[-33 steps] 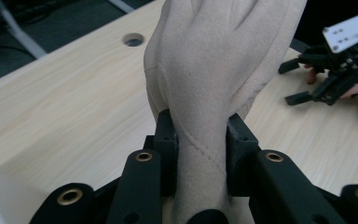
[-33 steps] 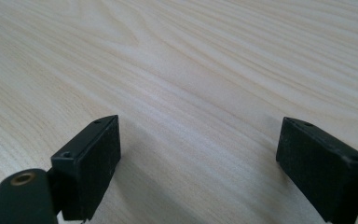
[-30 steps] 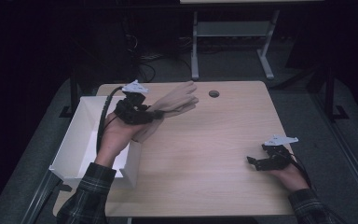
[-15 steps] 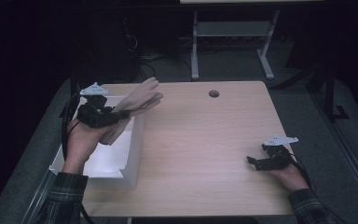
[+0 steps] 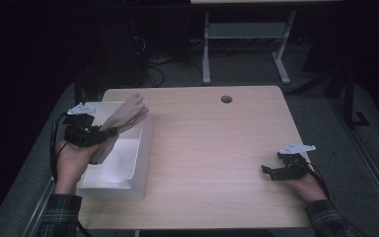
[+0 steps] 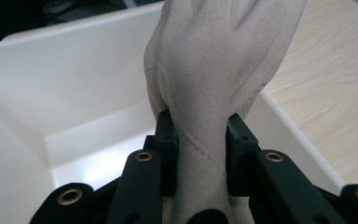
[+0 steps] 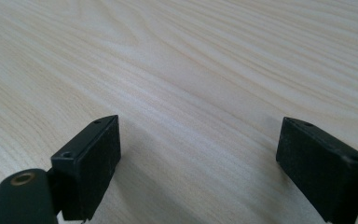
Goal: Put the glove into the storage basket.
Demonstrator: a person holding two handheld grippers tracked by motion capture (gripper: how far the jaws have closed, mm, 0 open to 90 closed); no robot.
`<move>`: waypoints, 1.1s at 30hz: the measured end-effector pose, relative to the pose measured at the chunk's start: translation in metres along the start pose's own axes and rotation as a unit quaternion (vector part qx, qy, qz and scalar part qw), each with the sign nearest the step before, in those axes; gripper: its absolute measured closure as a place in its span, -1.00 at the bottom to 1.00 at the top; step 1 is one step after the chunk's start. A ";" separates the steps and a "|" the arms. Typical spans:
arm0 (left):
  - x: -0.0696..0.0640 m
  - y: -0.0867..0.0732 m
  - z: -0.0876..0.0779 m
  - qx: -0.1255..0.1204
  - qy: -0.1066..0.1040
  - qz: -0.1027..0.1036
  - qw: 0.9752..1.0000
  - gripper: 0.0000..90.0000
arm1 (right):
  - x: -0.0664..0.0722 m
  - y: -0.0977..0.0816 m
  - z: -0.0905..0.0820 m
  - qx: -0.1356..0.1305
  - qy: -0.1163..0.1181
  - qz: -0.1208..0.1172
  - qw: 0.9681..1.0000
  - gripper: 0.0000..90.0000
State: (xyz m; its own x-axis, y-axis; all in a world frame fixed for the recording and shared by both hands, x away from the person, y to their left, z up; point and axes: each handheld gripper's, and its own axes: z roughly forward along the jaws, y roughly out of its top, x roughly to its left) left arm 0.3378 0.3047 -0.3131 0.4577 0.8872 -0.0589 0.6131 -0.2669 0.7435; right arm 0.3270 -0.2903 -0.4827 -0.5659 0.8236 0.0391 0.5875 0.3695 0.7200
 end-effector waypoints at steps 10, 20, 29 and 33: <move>0.017 -0.025 0.027 0.041 0.030 -0.022 0.998 0.57 | 0.000 0.000 0.000 0.000 0.000 0.000 1.000 -0.71; 0.023 -0.042 0.056 0.078 0.034 -0.030 0.996 0.57 | 0.000 0.000 0.000 0.000 0.000 0.000 1.000 -0.71; 0.026 -0.053 0.073 0.104 0.028 -0.038 0.993 0.43 | 0.000 0.000 0.000 0.000 0.000 0.000 1.000 -0.71; 0.027 -0.057 0.078 0.114 0.017 -0.040 0.993 0.17 | 0.000 0.000 0.000 0.000 0.000 0.000 1.000 -0.71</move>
State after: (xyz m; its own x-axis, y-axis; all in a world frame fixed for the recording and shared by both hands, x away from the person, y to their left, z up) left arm 0.3653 0.3147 -0.4090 0.3823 0.9199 -0.0869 0.7783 -0.2699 0.5670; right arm 0.3270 -0.2903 -0.4827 -0.5657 0.8237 0.0389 0.5873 0.3694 0.7202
